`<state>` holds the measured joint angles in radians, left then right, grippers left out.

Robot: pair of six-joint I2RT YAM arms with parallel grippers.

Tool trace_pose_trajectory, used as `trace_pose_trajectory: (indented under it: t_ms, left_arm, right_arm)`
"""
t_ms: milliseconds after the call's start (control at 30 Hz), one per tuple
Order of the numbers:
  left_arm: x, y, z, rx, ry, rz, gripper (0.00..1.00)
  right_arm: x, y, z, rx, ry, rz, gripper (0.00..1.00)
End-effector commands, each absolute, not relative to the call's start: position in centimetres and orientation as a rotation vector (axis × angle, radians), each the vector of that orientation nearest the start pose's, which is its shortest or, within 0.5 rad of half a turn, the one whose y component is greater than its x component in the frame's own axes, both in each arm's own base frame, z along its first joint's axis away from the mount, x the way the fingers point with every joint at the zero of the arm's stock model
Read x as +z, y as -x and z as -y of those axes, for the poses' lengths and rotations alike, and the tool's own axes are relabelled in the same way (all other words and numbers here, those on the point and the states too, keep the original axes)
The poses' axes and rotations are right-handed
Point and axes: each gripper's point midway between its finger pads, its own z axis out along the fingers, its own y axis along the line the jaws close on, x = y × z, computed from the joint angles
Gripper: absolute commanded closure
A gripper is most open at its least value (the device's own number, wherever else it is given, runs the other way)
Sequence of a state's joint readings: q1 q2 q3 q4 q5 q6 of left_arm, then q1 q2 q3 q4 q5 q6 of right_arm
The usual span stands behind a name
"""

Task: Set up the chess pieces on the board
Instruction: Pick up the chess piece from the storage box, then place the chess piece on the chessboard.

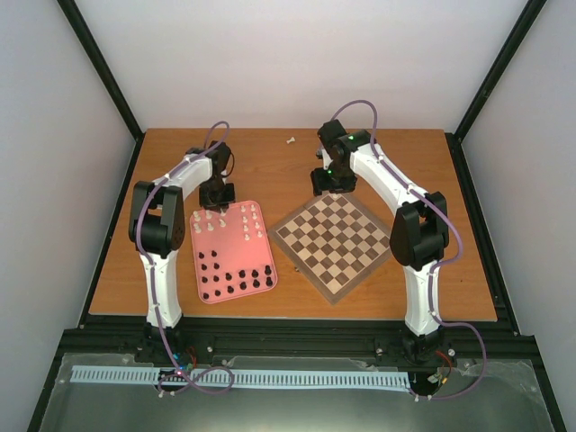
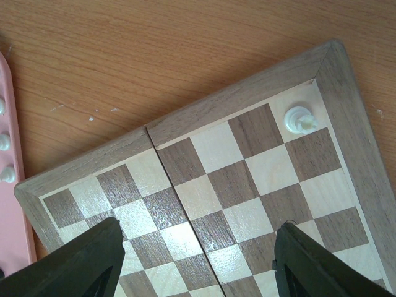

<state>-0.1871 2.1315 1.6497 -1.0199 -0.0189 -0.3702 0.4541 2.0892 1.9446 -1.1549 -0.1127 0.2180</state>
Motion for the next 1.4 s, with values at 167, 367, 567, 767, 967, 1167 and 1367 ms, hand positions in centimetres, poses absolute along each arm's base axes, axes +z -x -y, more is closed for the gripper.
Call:
trace_pose_trajectory:
  t_ms: [167, 367, 567, 767, 967, 1167, 1367]
  left_arm:
    - [8.3, -43.2, 8.0, -0.061, 0.253, -2.972, 0.9]
    - [11.7, -42.9, 11.2, -0.125, 0.136, -2.944, 0.89]
    - [13.0, -40.9, 20.3, -0.204, -0.145, -2.948, 0.86]
    - [13.0, -39.2, 28.0, -0.272, -0.357, -2.932, 0.86]
    - [10.4, -37.2, 33.9, -0.302, -0.522, -2.958, 0.85]
    - [7.0, -35.3, 37.2, -0.266, -0.624, -2.988, 0.83]
    - [5.9, -35.2, 37.4, -0.24, -0.628, -2.998, 0.83]
  right_arm:
    - [14.2, -41.5, -22.5, 0.301, 0.348, -2.85, 0.33]
    - [15.3, -42.5, -21.3, 0.246, 0.29, -2.817, 0.33]
    - [16.7, -43.8, -17.3, 0.235, 0.136, -2.793, 0.33]
    - [18.4, -43.6, -12.4, 0.184, 0.011, -2.75, 0.32]
    - [17.4, -41.9, -10.0, 0.152, -0.034, -2.78, 0.32]
    - [16.9, -40.8, -9.1, 0.168, -0.046, -2.782, 0.32]
    - [16.3, -40.2, -8.9, 0.19, -0.046, -2.789, 0.32]
